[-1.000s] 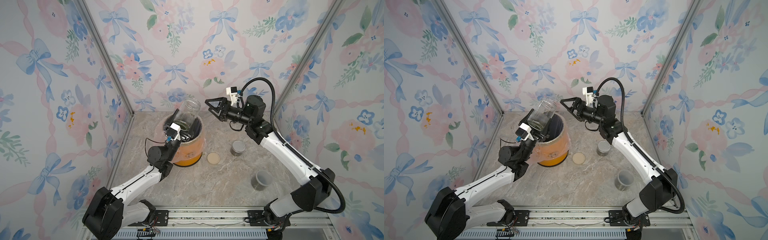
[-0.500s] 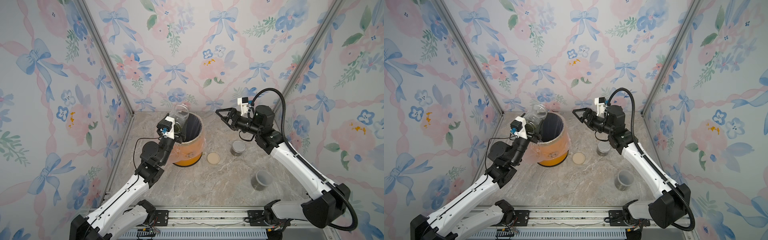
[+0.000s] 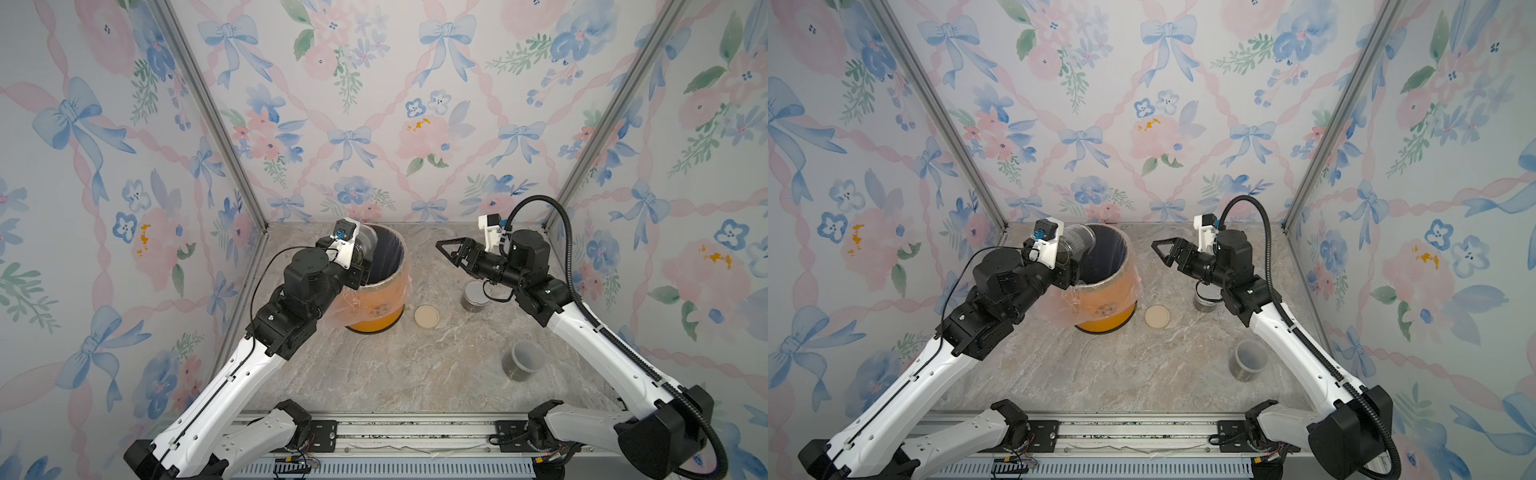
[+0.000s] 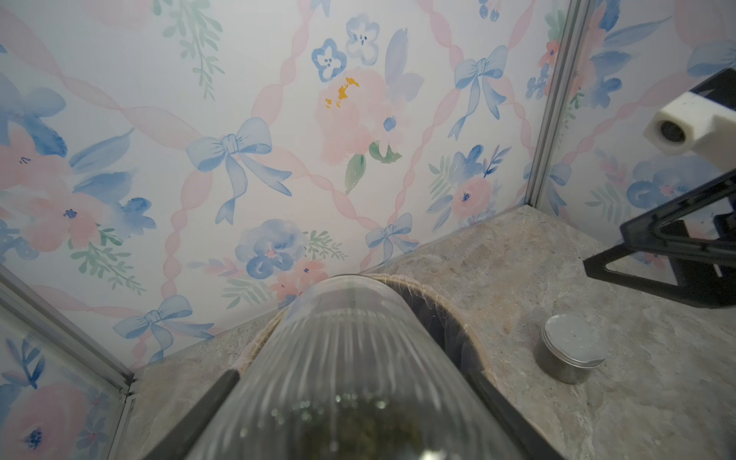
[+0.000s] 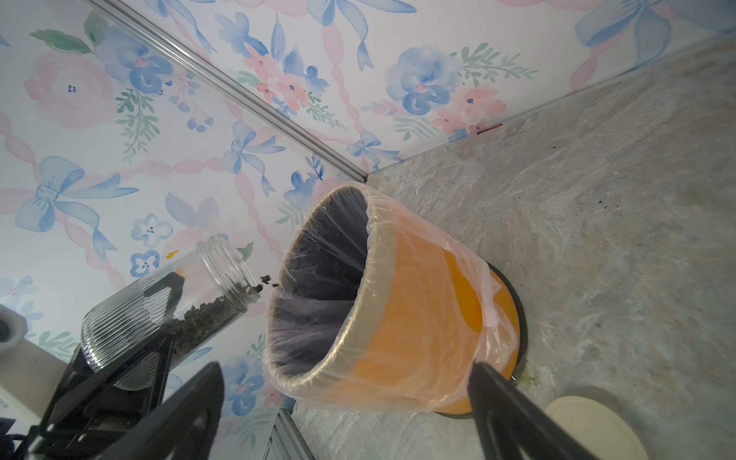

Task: Empty moldy tea leaves from jars
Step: Pour the moldy tea leaves from the jar into the trash bin.

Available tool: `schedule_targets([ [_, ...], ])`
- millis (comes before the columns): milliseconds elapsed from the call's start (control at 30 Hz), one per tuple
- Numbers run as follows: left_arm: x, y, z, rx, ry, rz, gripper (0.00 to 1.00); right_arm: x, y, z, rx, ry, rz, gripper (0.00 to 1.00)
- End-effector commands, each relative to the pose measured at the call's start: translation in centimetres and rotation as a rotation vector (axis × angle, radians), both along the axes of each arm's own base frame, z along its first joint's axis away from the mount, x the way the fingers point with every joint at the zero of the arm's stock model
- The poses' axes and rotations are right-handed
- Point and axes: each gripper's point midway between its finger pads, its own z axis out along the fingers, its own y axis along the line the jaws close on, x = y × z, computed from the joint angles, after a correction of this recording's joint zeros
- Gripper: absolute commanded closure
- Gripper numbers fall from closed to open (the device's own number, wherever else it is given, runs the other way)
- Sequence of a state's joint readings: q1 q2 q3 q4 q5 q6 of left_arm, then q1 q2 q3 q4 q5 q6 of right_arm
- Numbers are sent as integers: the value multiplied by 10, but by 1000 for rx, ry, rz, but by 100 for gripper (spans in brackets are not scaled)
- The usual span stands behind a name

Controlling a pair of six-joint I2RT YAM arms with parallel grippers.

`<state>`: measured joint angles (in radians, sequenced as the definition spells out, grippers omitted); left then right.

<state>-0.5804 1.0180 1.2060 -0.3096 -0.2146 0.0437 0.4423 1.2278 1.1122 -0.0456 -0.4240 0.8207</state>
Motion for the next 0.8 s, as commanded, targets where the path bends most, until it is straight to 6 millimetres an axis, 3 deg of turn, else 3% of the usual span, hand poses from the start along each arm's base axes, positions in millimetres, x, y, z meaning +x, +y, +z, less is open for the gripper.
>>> schedule_targets([
  [0, 0, -7, -4, 20, 106, -38, 78, -5, 1, -12, -24, -6, 6, 4],
  [133, 8, -12, -19, 55, 221, -30, 78, -8, 0, -27, -41, 13, 11, 4],
  [467, 25, -23, -33, 37, 434, -29, 76, -15, -1, -50, -66, 39, 31, 3],
  [667, 36, -18, -29, 12, 458, -28, 75, -15, -2, -57, -70, 48, 40, 4],
  [767, 38, -15, -22, -92, 488, -71, 75, -16, -3, -59, -73, 48, 45, 4],
])
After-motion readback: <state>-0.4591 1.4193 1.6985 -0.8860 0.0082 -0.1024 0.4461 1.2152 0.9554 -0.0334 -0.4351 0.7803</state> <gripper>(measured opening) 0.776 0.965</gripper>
